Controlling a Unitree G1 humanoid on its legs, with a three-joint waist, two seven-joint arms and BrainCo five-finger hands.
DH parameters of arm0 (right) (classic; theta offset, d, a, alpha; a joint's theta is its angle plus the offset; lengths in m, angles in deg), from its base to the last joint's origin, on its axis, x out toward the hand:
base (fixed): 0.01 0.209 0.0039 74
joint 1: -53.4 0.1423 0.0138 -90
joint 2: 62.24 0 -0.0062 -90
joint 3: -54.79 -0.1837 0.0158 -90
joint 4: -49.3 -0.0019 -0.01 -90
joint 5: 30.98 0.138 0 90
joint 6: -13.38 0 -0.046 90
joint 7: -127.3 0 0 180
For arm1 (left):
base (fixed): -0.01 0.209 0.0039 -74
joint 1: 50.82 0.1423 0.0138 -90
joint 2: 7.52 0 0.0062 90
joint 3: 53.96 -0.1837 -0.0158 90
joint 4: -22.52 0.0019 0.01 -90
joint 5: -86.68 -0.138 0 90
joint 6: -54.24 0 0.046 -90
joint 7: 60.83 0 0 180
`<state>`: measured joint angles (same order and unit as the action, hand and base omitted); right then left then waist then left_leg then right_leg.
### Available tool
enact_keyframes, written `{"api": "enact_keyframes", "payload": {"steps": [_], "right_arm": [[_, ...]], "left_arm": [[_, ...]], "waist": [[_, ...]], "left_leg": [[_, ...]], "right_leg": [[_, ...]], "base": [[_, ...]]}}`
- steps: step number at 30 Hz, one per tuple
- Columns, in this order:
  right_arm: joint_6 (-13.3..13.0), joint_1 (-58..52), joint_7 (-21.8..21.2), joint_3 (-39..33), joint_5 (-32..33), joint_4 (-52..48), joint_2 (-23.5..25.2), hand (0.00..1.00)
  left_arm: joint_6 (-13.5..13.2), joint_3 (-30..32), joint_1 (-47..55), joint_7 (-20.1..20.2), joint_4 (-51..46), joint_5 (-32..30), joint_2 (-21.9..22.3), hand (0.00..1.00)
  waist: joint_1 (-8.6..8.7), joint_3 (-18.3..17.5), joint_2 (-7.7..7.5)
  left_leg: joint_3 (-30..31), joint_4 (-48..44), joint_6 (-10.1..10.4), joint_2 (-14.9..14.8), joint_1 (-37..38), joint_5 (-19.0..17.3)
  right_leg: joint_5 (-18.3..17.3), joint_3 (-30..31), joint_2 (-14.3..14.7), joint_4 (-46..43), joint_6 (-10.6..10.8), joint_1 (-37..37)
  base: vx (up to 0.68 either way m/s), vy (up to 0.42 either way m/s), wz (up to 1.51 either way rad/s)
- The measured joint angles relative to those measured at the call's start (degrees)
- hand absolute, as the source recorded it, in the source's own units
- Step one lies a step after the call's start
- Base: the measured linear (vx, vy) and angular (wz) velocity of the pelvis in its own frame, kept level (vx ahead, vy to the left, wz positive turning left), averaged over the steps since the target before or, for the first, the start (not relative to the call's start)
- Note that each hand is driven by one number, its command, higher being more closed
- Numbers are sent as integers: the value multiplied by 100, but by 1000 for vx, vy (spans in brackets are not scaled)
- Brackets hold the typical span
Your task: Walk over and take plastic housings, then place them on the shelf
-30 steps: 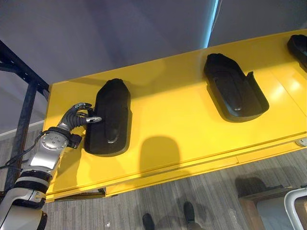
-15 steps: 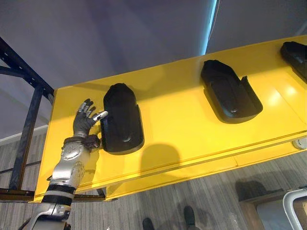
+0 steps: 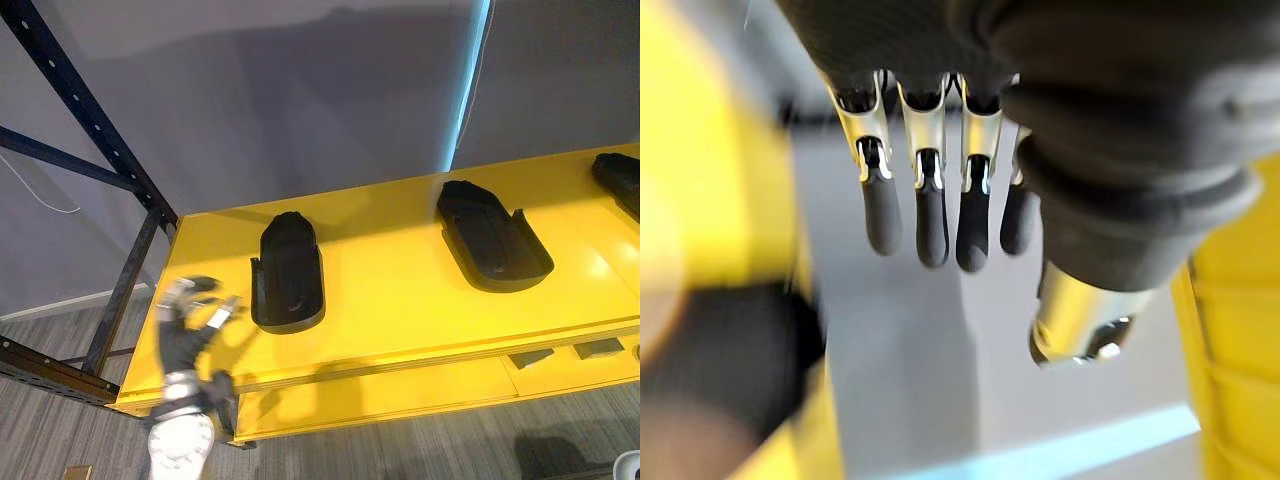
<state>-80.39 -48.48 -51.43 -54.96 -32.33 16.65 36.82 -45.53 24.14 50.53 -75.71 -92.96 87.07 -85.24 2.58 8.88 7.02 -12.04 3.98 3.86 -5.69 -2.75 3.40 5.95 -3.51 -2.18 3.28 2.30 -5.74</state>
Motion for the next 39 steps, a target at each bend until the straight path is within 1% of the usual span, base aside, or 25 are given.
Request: {"api": "enact_keyframes", "payload": {"steps": [1,3,8,9,10,13,14,17,22,27,31,35,36,39], "right_arm": [[-8,-2,31,65,0,-6,-3,0],[-12,-22,79,206,1,-27,-18,0],[-11,-49,101,471,3,-91,-30,0],[-11,-50,100,489,3,-95,-27,0],[-11,-83,95,533,4,-170,-1,0],[-11,-110,95,533,6,-250,47,0],[-11,-112,95,532,6,-249,67,0],[-11,-107,95,524,6,-260,105,0],[-10,-106,95,519,8,-265,123,0],[-9,-110,94,499,28,-259,141,0],[-9,-103,95,391,60,-259,217,0],[-9,-75,95,388,65,-256,218,0],[-10,-69,95,388,78,-246,220,0],[-10,-60,95,390,104,-248,230,0]], "left_arm": [[-29,-293,66,164,34,18,65,100],[-75,-461,39,377,260,107,146,100],[-58,-490,-202,621,892,421,244,100],[-47,-487,-245,633,952,441,251,100],[-22,-480,-365,643,1110,522,258,100],[0,-420,-554,652,1369,520,225,100],[50,-308,-716,648,1586,514,216,100],[136,-78,-897,613,1826,509,185,100],[215,150,-975,516,2060,501,113,100],[225,171,-1175,500,2324,495,111,100],[223,411,-1205,491,2348,495,116,100],[222,429,-1315,465,2418,501,102,100],[228,353,-1316,418,2371,512,122,0],[225,238,-1244,392,1991,586,117,0]], "waist": [[1,-12,-22],[1,-37,-68],[-7,-76,-166],[-6,-83,-187],[-15,-122,-251],[9,-166,-294],[18,-178,-324],[9,-213,-376],[85,-238,-380],[100,-323,-384],[174,-333,-383],[180,-334,-382],[186,-335,-383],[152,-331,-400]], "left_leg": [[-44,-1,12,-20,-2,-8],[-112,1,34,-67,1,-23],[-213,11,61,-151,-21,-38],[-227,13,67,-156,-19,-42],[-313,13,78,-169,-2,-52],[-381,13,80,-166,34,-57],[-424,33,93,-166,101,-72],[-535,57,122,-170,172,-99],[-575,60,124,-167,185,-113],[-589,88,125,-172,184,-113],[-602,92,133,-186,187,-118],[-582,92,136,-186,185,-120],[-587,91,138,-188,178,-123],[-703,57,156,-213,197,-180]], "right_leg": [[-4,51,19,0,8,-24],[-8,110,69,0,13,-39],[-10,163,148,1,11,-132],[-11,171,153,2,10,-136],[-13,256,172,1,8,-156],[11,293,175,0,-21,-154],[11,324,182,2,-21,-115],[11,443,198,6,-21,-109],[12,454,198,33,-21,-102],[25,459,209,97,-33,-95],[44,465,227,144,-35,-75],[54,459,235,146,-48,-73],[53,476,234,145,-48,-85],[52,638,270,133,-47,-119]], "base": [[-11,-1,-14],[-23,-15,-18],[-5,-22,-10],[19,0,-17],[17,5,-17],[45,21,-17],[34,25,-12],[26,34,-18],[-14,18,-5],[0,0,0],[0,0,0],[0,0,0],[0,0,0],[0,4,-24]]}}
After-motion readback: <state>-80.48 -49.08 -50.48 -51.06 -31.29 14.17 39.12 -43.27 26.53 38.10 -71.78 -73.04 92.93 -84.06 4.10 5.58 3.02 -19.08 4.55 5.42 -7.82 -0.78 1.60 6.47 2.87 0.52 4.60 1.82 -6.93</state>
